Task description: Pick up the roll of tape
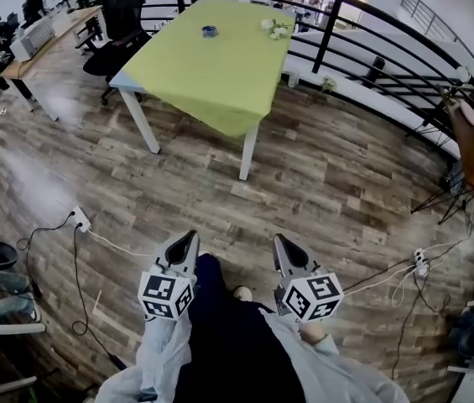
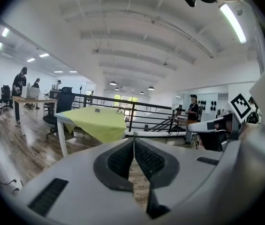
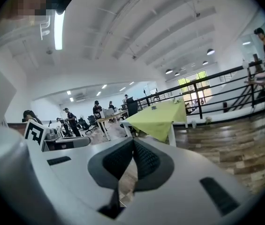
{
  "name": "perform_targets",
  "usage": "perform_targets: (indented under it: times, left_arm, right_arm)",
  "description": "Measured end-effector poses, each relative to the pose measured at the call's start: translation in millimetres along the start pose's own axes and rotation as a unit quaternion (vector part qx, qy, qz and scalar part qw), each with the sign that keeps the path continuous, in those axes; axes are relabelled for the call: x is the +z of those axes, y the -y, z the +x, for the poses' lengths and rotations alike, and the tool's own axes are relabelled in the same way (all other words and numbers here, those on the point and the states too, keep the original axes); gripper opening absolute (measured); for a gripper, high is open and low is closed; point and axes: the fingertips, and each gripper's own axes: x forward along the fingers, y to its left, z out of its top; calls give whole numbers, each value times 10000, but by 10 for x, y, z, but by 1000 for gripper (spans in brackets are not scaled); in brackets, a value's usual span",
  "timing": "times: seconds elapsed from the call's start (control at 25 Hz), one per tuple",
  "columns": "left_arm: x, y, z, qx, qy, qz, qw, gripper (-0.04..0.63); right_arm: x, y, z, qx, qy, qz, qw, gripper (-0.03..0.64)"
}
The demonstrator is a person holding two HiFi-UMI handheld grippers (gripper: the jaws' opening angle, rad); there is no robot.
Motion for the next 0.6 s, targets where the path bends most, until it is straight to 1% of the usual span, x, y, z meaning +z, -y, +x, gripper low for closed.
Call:
perform_targets:
  times: [0.2,0.36,0.6]
  left_arm:
    - [25,-74,88,51,-9,0,10000,21]
    - [92,-190,216,39,10,6,10000,21]
    - [319,-447,535,90,139,14,9999,21]
  right_arm:
    - [22,-46,133,168,9,40,9999,9]
    - [92,-41,288,95,-11,79,9999,9]
    - [324,32,636,159,111,36,9998,9]
